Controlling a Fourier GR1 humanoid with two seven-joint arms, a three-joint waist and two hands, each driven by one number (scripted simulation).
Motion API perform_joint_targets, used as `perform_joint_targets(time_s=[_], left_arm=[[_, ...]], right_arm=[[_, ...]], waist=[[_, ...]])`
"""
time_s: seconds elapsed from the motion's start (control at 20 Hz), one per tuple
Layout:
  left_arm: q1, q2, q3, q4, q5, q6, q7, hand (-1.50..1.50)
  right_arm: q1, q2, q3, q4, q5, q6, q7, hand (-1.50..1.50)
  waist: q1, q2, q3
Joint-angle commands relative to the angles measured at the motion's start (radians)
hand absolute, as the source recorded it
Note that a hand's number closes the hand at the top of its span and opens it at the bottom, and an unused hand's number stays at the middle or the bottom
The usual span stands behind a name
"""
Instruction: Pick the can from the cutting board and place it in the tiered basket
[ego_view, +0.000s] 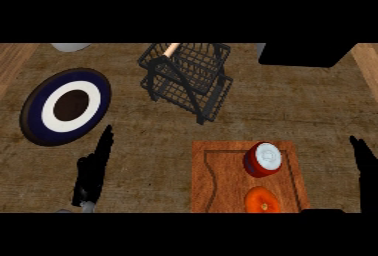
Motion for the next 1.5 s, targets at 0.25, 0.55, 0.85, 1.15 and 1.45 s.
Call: perform_joint_targets(time_s=[0.25,0.55,0.85,1.15,1.45], left_arm=[[-0.001,0.018,0.042,0.032,0.026,-0.041,0.004,0.0],[0.031,-0.015,0.003,-0.003,-0.014,0.01,0.016,0.0],[0.038,0.002,0.036,0.018,0.001,-0.016,-0.004,0.0],[0.016,-0.01,0.042,-0.005,-0.005,0.001,0.039,0.0],[0.056,-0.018,0.045,0.003,-0.011,-0.015,-0.007,0.0]], right_arm=[[-0.218,0.277,0.077,0.194,0.071,0.187,0.239,-1.5],[-0.259,0.423,0.07,0.282,0.116,0.309,0.239,-1.5],[-0.272,0.531,0.036,0.399,0.119,0.392,0.239,-1.5],[-0.351,0.651,-0.043,0.485,0.152,0.471,0.238,-1.5],[-0.368,0.688,-0.076,0.569,0.181,0.485,0.228,-1.5]], waist=[[-0.015,-0.003,0.002],[-0.031,-0.011,0.001],[-0.042,-0.011,0.001],[-0.051,-0.013,0.004],[-0.048,-0.01,0.005]])
